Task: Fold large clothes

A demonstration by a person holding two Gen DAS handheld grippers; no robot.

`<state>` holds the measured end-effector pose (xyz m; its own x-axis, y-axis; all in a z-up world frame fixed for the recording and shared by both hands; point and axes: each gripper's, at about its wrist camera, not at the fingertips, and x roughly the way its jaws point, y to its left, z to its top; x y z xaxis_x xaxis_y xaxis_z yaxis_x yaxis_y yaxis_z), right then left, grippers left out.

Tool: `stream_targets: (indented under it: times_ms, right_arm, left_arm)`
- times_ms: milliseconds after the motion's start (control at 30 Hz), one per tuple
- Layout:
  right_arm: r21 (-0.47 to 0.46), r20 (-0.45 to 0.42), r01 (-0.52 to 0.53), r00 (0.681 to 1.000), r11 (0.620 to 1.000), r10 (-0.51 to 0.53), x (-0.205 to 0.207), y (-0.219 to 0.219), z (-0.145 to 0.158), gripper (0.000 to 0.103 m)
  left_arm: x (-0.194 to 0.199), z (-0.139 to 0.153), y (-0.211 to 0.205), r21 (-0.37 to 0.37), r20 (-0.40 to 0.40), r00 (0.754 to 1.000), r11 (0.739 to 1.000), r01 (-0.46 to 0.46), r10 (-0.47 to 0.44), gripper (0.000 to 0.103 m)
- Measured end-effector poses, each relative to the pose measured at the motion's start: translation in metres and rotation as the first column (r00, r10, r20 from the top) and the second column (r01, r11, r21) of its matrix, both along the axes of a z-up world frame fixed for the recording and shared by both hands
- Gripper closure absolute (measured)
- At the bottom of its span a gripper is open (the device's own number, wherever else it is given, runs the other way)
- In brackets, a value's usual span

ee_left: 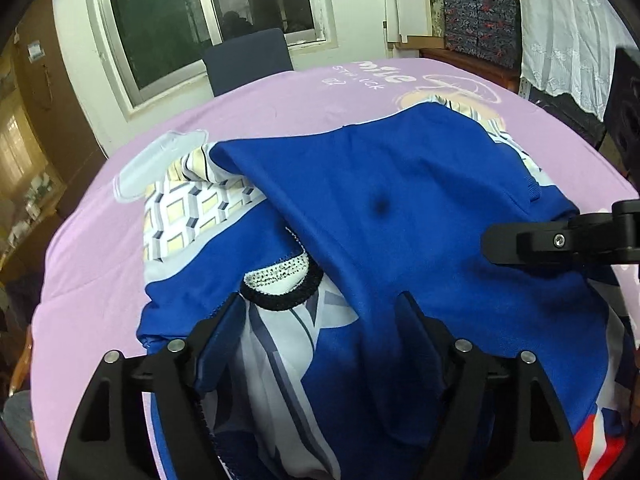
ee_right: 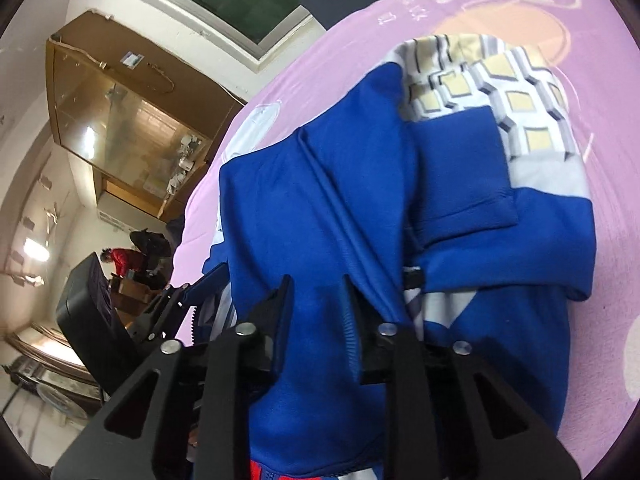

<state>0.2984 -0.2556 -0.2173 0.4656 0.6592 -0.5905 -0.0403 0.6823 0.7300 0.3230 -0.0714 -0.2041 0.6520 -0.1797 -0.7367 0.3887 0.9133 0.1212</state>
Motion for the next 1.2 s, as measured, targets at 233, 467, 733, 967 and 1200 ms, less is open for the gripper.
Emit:
stream_targets:
  times_ms: [233, 467, 733, 967, 1200]
  right_arm:
    - [0.037, 0.034, 0.023, 0.999, 0.999, -0.025, -0.01, -0.008, 0.004, 0.078]
    - [0.053, 0.126, 0.044, 0.991, 0.998, -0.051, -0.004, -0.009, 0.024, 0.069]
    - [-0.022, 0.068, 0.041, 0.997, 0.999, -0.039, 0.026, 0.008, 0.014, 0.072]
    - [0.023, 0.021, 0.04, 0.999, 0.999, -0.04, 0.032, 0.001, -0.002, 0.075]
    - [0.028, 0.059, 0.049, 0.997, 0.998, -0.051, 0.013, -0.002, 0.015, 0.063]
  left_arm:
    - [-0.004, 0.003, 0.009, -0.035, -0.003, 1.0, 0.999, 0.006, -0.006, 0.023]
    - [-0.001, 0.026, 0.029, -0.159, 0.025, 0.999, 0.986, -0.043, 0.047, 0.023]
    - [0.024, 0.008, 0.031, -0.096, -0.026, 0.996, 0.991, -0.092, 0.09, 0.018]
    - [0.033, 0.004, 0.037, -0.117, -0.058, 0.993, 0.987, -0.106, 0.1, 0.011]
    - [0.016, 0.011, 0.038, -0.098, -0.031, 0.992, 0.988, -0.121, 0.118, 0.011]
